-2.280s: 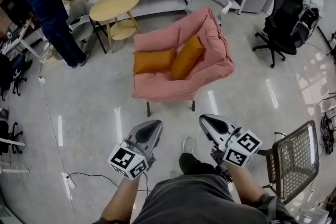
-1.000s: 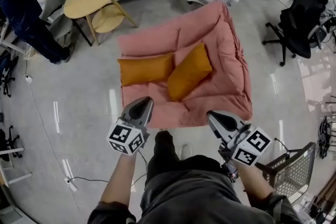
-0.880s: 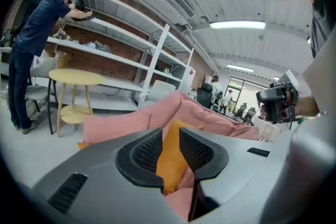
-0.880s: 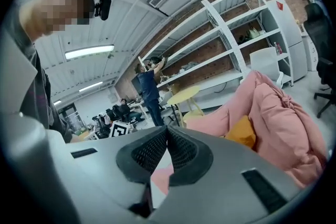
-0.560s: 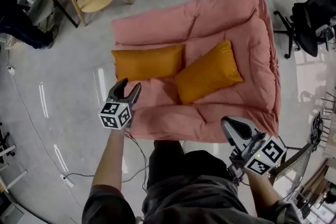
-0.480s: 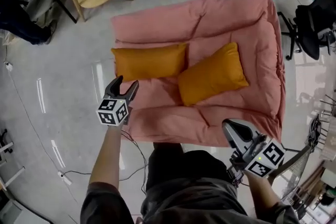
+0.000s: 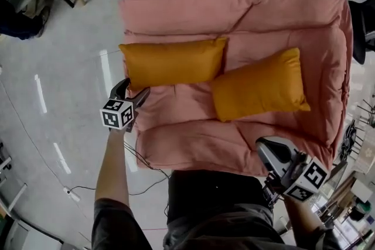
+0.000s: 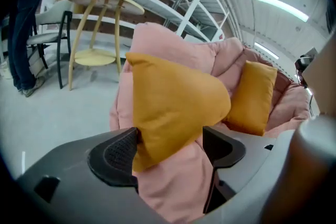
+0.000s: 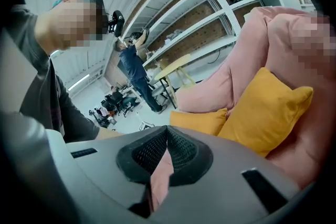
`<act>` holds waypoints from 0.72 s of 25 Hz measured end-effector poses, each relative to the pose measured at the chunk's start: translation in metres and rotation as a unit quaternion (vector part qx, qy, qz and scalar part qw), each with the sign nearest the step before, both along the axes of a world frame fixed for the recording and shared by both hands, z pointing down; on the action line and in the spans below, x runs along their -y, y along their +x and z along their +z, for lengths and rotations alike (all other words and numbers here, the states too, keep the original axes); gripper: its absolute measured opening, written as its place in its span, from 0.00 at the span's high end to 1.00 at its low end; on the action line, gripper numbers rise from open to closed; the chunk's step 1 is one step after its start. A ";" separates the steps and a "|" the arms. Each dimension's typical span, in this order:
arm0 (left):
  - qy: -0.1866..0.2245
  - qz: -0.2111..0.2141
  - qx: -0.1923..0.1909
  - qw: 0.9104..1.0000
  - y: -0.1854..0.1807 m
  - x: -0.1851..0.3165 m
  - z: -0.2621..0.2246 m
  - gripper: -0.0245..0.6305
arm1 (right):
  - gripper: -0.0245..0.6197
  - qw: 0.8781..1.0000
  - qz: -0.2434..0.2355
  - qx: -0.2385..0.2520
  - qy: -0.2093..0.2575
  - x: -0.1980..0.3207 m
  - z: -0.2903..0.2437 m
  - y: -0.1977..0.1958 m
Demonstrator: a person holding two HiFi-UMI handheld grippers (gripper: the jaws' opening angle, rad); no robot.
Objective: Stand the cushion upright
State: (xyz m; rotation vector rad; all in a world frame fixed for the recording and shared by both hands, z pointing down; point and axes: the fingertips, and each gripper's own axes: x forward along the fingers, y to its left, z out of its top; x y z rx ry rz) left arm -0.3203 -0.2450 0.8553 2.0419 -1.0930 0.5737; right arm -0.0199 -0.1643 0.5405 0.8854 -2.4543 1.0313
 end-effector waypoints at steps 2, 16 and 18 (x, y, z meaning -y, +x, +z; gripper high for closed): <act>-0.010 0.005 0.001 1.000 -0.003 -0.003 0.013 0.38 | 0.95 1.000 -0.001 0.002 -0.005 0.005 0.000 -0.007; 0.043 0.022 0.020 0.999 -0.003 0.010 -0.008 0.73 | 0.95 0.999 0.022 0.008 -0.022 -0.005 -0.005 0.000; 0.091 0.038 0.026 0.995 0.004 0.017 -0.052 0.77 | 0.95 0.999 0.040 0.024 -0.023 -0.001 -0.019 -0.002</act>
